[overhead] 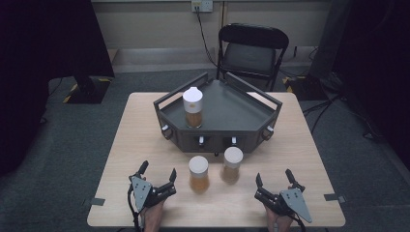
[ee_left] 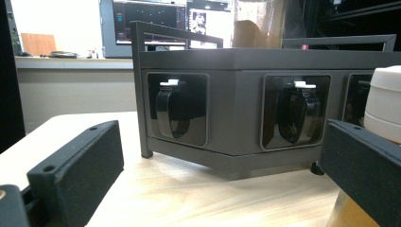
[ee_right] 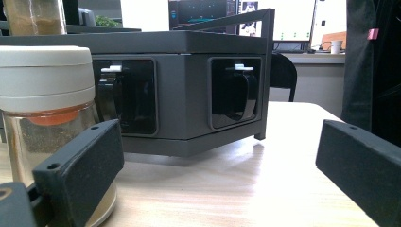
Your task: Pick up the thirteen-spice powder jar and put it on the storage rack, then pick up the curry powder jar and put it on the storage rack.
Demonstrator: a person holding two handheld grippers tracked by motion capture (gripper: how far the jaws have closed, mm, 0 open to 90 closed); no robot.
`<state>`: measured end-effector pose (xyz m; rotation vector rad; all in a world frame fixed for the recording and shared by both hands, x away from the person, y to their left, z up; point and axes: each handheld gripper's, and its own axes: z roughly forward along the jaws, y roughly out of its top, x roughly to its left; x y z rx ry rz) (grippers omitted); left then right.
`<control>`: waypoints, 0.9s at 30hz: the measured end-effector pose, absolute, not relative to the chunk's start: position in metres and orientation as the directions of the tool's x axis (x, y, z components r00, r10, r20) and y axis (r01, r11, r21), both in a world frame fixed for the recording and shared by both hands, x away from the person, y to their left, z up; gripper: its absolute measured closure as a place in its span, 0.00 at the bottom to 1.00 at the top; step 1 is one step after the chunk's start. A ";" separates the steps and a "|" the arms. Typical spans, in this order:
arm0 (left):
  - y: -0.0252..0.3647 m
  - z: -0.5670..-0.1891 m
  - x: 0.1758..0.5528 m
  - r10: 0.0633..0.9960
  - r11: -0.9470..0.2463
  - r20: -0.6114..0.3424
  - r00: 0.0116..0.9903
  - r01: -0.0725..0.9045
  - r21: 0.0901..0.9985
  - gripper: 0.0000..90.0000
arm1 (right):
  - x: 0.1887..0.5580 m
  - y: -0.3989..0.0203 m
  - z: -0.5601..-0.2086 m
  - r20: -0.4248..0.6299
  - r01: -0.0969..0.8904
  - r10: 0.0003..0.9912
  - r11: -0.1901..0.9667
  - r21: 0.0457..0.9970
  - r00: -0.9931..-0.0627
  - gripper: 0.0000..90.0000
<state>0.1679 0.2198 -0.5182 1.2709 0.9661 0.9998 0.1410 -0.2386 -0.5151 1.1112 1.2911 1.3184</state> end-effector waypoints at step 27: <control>0.214 -0.516 0.168 0.964 0.011 -0.005 0.265 -0.022 1.000 0.00 | 0.140 -0.238 -0.516 -0.006 -0.037 0.991 0.001 0.999 -0.132 0.01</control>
